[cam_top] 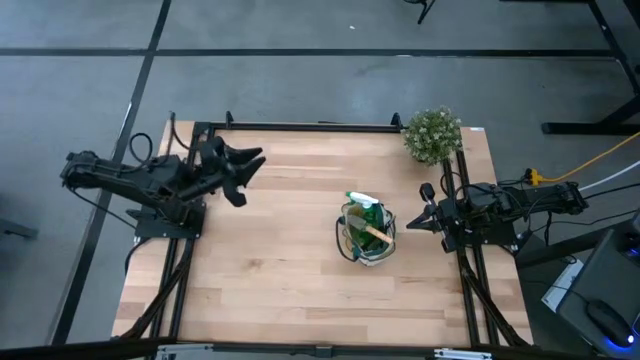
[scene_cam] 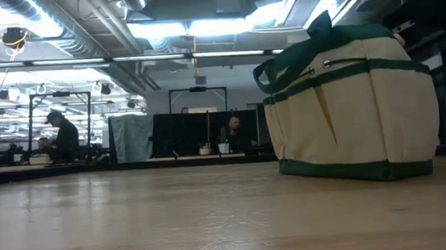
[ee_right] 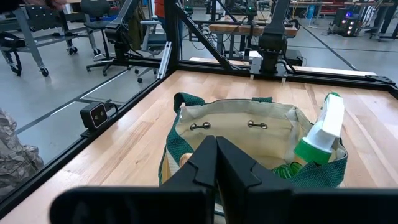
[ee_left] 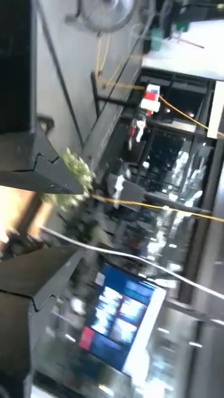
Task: Pick & Place Garden tools in Gardening bag
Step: Return to Home Position
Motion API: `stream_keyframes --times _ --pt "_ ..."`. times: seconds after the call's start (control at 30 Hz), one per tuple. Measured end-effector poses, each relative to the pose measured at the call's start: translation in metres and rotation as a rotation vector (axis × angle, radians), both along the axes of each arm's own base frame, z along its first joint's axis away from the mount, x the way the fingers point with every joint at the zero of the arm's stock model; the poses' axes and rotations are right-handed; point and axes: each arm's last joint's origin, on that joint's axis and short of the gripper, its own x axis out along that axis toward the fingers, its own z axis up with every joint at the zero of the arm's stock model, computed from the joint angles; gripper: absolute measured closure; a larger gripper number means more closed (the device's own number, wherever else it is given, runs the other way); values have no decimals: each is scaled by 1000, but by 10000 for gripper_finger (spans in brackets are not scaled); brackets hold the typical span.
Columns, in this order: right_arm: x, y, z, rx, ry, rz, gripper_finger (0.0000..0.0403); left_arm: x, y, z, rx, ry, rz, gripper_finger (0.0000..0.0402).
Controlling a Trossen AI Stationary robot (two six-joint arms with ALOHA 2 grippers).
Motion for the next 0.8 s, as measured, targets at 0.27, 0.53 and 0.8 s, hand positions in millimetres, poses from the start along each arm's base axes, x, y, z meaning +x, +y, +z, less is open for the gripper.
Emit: stream_keyframes --times 0.27,0.53,0.8 --pt "0 0 0 0 0 0 391 5 6 -19 192 281 -20 262" --pt "0 0 0 0 0 0 391 -4 18 -26 344 309 -189 263" --pt "0 0 0 0 0 0 391 -31 34 -52 219 252 -102 263"
